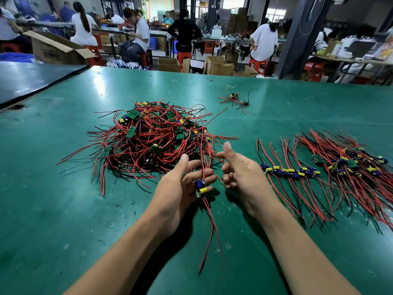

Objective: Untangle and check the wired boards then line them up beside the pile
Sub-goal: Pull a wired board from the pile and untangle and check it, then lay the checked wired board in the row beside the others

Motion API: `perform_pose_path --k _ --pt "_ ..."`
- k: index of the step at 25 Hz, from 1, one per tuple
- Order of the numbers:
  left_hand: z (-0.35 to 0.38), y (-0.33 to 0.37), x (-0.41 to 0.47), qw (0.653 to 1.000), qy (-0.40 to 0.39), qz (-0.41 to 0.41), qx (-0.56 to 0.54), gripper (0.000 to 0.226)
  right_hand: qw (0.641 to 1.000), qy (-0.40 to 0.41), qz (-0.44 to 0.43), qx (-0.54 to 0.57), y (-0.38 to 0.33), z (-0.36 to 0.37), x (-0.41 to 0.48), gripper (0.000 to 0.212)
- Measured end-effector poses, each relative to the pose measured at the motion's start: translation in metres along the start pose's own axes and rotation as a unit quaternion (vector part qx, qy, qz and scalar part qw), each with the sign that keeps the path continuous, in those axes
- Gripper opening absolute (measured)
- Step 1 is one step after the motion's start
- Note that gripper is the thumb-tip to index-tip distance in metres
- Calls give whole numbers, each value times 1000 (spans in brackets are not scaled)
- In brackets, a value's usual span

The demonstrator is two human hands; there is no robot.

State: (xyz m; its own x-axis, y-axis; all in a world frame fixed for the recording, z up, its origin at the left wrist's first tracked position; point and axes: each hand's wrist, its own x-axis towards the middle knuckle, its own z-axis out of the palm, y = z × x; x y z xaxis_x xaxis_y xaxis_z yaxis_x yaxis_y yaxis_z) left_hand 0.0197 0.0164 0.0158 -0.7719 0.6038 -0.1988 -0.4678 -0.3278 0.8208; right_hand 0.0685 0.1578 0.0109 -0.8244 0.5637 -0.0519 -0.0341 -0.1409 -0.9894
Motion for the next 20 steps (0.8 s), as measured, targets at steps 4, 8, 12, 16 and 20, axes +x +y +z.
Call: perform_pose_path --k 4,8,12,16,20 --pt "-3 1 2 999 -32 -16 -15 58 995 -61 -30 -67 1 -1 -7 44" --pt "-5 1 2 999 -42 -24 0 62 963 -114 -89 -227 5 3 -15 46" --pt "2 2 3 999 -44 -20 17 54 964 -65 -108 -233 5 2 -12 28" --pt "2 -5 -5 972 5 89 215 23 947 95 -146 -270 -2 -27 6 16" --pt "-4 -10 -14 866 -7 226 446 15 908 234 -140 -317 -5 -55 13 17"
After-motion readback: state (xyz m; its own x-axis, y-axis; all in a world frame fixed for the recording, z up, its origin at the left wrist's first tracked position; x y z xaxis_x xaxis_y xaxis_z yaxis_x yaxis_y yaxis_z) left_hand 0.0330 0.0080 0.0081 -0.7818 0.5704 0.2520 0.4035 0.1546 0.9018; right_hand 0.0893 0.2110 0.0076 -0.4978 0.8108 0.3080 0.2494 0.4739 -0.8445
